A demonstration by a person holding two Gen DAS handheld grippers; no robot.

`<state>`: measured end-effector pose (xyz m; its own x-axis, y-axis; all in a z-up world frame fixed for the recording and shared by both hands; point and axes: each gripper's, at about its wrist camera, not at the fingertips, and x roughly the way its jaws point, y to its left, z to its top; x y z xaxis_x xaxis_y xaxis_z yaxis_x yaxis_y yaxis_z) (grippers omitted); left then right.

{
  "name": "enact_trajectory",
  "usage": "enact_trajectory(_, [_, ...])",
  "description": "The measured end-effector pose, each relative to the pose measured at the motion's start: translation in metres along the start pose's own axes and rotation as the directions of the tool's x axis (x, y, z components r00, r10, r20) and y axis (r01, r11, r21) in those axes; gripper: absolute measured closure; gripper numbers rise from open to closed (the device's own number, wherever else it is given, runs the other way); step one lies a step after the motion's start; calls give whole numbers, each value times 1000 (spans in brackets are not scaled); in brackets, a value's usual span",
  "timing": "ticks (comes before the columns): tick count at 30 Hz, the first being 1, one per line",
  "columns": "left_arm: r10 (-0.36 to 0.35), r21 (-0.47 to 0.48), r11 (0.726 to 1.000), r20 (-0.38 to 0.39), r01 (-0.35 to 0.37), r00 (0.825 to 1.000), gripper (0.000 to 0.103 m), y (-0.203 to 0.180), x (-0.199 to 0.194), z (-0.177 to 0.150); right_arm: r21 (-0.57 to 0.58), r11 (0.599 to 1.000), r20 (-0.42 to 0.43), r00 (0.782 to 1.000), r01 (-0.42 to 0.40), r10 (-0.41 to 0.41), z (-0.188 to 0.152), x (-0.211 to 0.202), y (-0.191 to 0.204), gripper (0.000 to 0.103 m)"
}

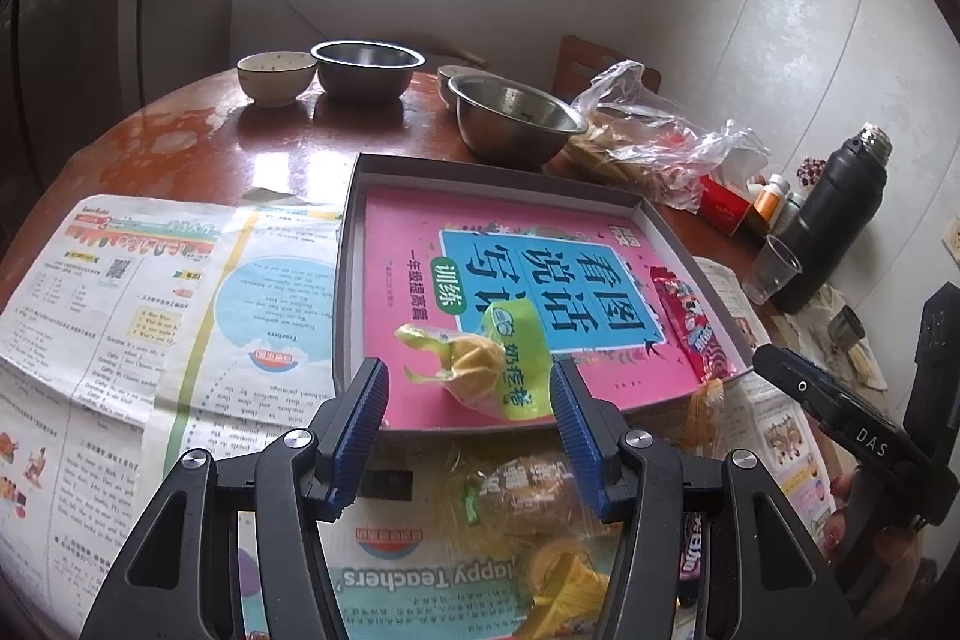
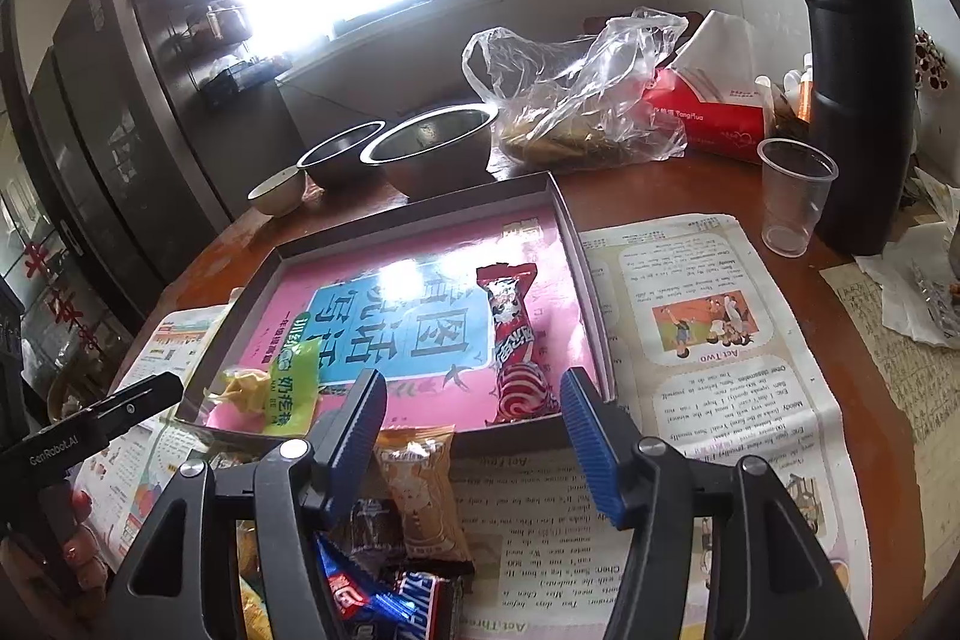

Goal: Organize snacks
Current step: 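Open the left gripper over the pink tray while the right gripper releases the candy stick there, then move both open grippers back over the remaining snack pile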

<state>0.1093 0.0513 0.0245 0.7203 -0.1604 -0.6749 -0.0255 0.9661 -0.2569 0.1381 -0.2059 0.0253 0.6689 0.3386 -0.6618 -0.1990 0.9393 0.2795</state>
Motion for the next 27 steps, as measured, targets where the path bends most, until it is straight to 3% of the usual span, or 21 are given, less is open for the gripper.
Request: enact_trajectory(27, [-18,22,1000,-79,19,997,45,-16,-28,-39,-38,999,-10,1000,-27,27,-21,-25,15,42])
